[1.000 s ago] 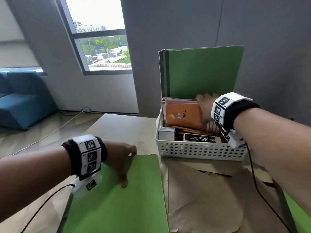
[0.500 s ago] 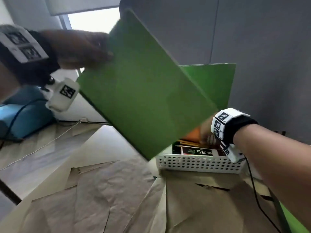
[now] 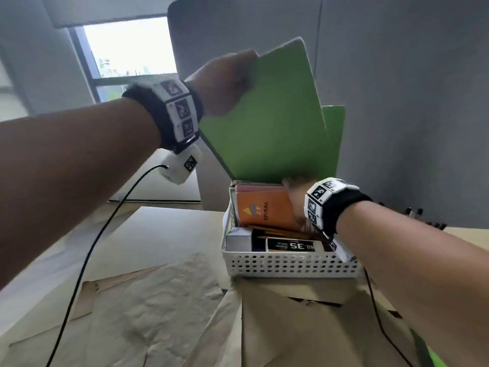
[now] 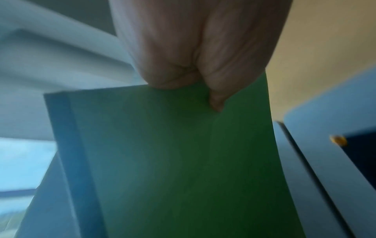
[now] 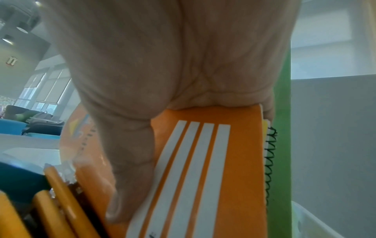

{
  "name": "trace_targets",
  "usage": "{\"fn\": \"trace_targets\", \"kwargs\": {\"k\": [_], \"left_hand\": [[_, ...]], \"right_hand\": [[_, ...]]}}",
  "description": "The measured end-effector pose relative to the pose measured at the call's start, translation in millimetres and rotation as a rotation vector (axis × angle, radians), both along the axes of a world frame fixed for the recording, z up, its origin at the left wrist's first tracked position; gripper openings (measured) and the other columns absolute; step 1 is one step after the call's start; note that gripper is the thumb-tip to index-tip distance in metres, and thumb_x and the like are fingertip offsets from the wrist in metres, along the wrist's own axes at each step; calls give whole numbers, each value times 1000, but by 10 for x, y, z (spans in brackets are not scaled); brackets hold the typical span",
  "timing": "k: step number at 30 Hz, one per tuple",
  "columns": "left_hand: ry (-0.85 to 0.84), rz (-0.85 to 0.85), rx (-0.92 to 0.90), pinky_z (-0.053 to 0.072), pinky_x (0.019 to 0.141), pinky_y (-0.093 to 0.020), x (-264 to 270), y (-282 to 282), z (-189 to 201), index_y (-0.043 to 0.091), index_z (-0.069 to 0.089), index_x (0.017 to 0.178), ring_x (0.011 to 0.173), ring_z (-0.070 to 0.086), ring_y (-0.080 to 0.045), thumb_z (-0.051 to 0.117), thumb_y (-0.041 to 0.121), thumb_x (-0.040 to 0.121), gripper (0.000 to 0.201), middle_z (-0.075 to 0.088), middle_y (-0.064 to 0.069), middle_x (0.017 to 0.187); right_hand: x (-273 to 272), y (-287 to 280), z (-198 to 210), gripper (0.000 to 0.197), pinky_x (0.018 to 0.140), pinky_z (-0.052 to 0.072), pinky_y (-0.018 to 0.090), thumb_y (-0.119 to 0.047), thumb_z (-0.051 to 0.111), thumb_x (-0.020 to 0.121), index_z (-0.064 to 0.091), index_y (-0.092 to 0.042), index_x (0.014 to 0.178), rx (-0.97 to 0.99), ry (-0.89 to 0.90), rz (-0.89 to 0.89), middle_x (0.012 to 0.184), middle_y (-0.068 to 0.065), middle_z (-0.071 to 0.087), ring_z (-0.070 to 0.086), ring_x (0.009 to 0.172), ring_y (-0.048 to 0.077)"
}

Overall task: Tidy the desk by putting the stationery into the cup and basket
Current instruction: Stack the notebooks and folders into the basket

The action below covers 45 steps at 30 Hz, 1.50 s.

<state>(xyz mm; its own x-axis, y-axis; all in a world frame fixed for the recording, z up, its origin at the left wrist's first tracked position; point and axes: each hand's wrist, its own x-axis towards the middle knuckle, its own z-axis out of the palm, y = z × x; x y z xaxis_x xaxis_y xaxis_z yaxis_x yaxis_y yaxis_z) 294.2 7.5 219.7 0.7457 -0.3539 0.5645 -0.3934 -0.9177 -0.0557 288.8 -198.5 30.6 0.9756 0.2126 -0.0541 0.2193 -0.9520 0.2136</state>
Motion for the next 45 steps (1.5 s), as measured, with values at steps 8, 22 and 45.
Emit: {"fn": "trace_targets", "kwargs": {"k": [8,22,45], "left_hand": [[106,145,304,28,116,-55,287,-755,-564,46,13,158,144,35,-30,68,53,87,90,34,-1,157],[89,163,283,17,118,-47,579,-765,-889,34,-4,160,141,27,-31,75,41,75,116,29,-4,150],[1551,-417,-1908,57,76,-35,-1930,-92,-2840,7,67,130,88,69,-23,96,15,59,77,70,-9,106]], "right_hand": [[-21,9,17,94,97,51,50,-23,86,43,41,-20,126,41,-29,5,123,8,54,53,114,36],[-42,-25,95,44,85,50,46,-39,68,69,42,-28,104,53,-67,-6,101,4,55,63,102,34],[-2086,-1740,-196,121,96,50,37,-62,93,48,36,-25,149,-199,439,-340,143,-2,49,55,125,25]]}}
